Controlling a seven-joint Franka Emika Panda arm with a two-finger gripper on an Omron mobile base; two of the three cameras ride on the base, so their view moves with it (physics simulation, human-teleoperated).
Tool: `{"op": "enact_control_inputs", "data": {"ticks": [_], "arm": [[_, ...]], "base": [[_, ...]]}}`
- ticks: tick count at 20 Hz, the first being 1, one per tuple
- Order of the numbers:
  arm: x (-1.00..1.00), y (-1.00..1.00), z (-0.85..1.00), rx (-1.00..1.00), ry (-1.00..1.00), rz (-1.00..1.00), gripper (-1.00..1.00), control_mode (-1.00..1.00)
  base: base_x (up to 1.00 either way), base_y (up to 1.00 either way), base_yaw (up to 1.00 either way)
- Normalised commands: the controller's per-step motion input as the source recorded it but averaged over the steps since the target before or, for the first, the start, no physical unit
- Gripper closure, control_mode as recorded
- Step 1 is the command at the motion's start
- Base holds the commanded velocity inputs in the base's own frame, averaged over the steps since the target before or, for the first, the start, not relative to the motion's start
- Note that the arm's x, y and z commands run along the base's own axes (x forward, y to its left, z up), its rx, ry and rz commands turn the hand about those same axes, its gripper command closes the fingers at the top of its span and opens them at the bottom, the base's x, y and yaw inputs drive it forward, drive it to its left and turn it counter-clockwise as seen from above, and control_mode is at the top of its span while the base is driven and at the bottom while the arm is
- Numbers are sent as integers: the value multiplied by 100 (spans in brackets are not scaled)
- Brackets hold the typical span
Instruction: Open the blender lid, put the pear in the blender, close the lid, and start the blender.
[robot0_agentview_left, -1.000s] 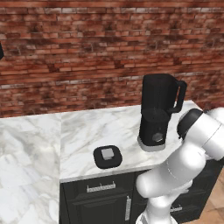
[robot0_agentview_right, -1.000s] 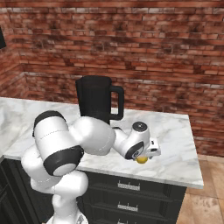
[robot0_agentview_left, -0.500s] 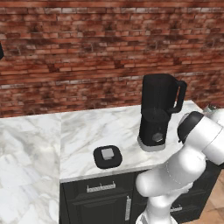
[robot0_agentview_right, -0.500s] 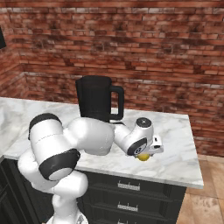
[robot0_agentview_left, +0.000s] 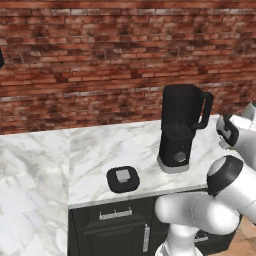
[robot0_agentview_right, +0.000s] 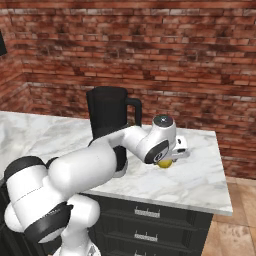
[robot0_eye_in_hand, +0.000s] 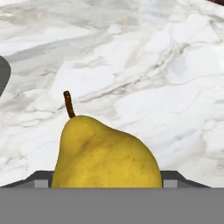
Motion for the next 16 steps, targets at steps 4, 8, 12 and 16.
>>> {"op": "enact_control_inputs", "data": {"ticks": [4, 8, 12, 16], "arm": [[-9, 0, 100, 0, -4, 0, 100, -100], [-19, 0, 100, 0, -6, 0, 100, -100], [-27, 4, 100, 0, -5, 0, 100, -100], [-36, 11, 99, 0, -7, 0, 100, -100]], "base": [[0, 0, 0], [0, 0, 0], [0, 0, 0], [0, 0, 0]]}}
